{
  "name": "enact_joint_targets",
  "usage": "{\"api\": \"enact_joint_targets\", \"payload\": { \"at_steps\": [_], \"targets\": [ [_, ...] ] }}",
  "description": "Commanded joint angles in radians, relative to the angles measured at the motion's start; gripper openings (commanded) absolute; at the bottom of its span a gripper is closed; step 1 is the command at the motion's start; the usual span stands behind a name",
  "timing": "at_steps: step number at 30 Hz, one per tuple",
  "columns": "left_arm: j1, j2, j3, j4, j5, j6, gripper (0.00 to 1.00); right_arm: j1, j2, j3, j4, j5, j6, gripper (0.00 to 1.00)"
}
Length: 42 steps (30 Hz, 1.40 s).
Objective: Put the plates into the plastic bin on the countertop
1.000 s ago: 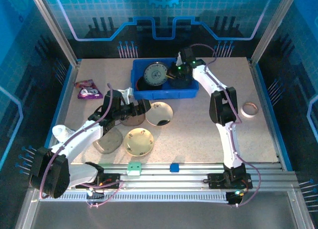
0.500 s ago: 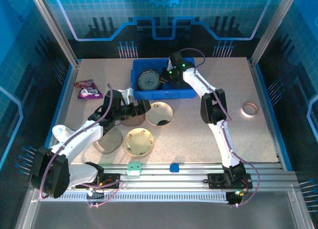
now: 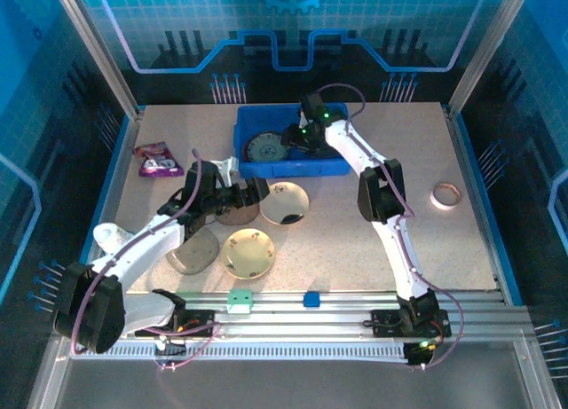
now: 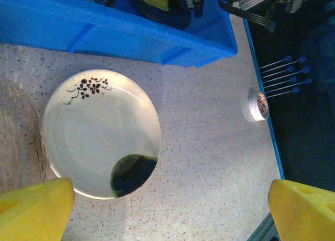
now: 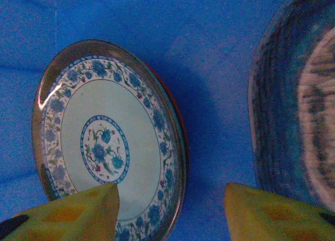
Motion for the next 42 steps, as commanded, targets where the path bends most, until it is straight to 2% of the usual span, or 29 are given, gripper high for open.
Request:
{"api": "enact_joint_targets", "payload": {
  "at_steps": [1,8,10,14,26,30,34,37,42],
  "targets": [
    [0.008,0.016,0.012,0.004,0.029,0.003,0.96,0.015,-0.107,0.023,-0.054,0.079,-0.069,0.58],
    [0.008,0.020,0.014,0.003,0.014,0.006,0.96,0.031,-0.215,-0.035,-0.047,0.168,-0.140,0.62],
    [0.007,0.020,0.014,0.000,0.008,0.009,0.96,0.041,-0.294,-0.087,-0.017,0.196,-0.165,0.63],
    [0.007,0.024,0.015,0.006,0.000,0.010,0.96,0.051,-0.451,-0.292,0.131,0.182,-0.183,0.65],
    [0.003,0.041,0.005,0.022,-0.020,0.001,0.96,0.055,-0.907,-0.968,0.472,0.039,-0.080,0.62],
    [-0.001,0.050,0.014,-0.006,-0.040,0.007,0.96,0.056,-0.976,-1.106,0.495,0.002,-0.054,0.60],
    [-0.004,0.049,0.012,-0.015,-0.044,0.008,0.96,0.057,-1.004,-1.237,0.498,-0.026,-0.016,0.47],
    [-0.005,0.053,0.006,-0.020,-0.046,0.008,0.94,0.058,-1.012,-1.310,0.505,-0.049,0.005,0.41],
    [-0.017,0.073,-0.014,0.007,-0.037,-0.011,0.93,0.058,-0.999,-1.388,0.552,-0.084,0.046,0.39]
  ]
}}
